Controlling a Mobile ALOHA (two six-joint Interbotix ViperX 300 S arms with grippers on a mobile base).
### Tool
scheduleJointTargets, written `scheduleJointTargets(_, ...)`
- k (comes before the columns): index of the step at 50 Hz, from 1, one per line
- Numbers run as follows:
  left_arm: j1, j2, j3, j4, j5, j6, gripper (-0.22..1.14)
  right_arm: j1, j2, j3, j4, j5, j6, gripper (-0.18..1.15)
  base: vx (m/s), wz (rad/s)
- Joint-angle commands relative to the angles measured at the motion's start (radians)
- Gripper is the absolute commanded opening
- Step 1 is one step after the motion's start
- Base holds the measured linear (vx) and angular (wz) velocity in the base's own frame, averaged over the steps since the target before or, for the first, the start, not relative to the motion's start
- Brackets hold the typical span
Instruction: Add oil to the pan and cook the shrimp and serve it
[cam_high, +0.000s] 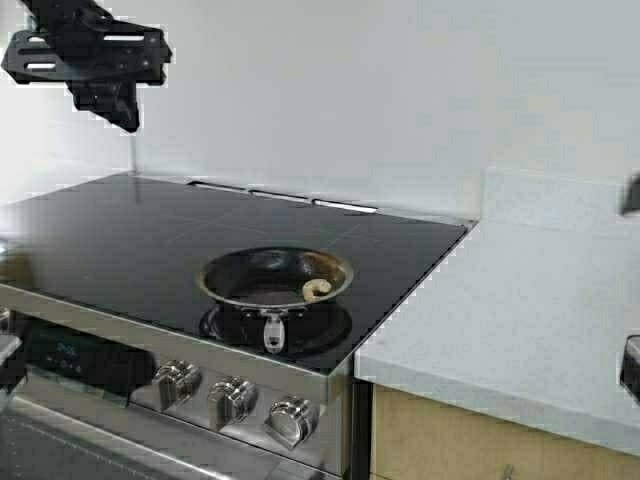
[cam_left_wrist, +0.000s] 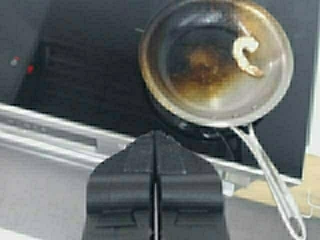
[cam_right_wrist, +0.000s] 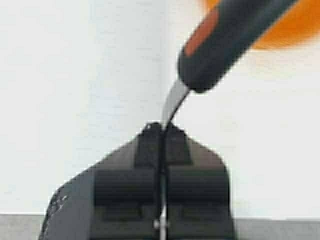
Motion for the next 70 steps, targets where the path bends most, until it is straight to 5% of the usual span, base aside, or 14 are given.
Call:
scheduleJointTargets(1, -0.003, -0.015, -0.021, -0.002, -0.003, -0.002, 0.04, -0.075, 0.038, -0.005, -0.017, 0.02, 0.0, 0.09, 0.0, 0.0)
scheduleJointTargets(30, -0.003, -0.015, -0.011, -0.005, -0.005, -0.003, 0.04, -0.247, 0.419, -0.103, -0.017, 0.008, 0.003, 0.09, 0.0, 0.0)
scheduleJointTargets(70, -0.003, 0.038, -0.015, -0.005, -0.011, -0.005, 0.04, -0.247, 0.735, -0.328, -0.048, 0.078, -0.021, 0.09, 0.0, 0.0)
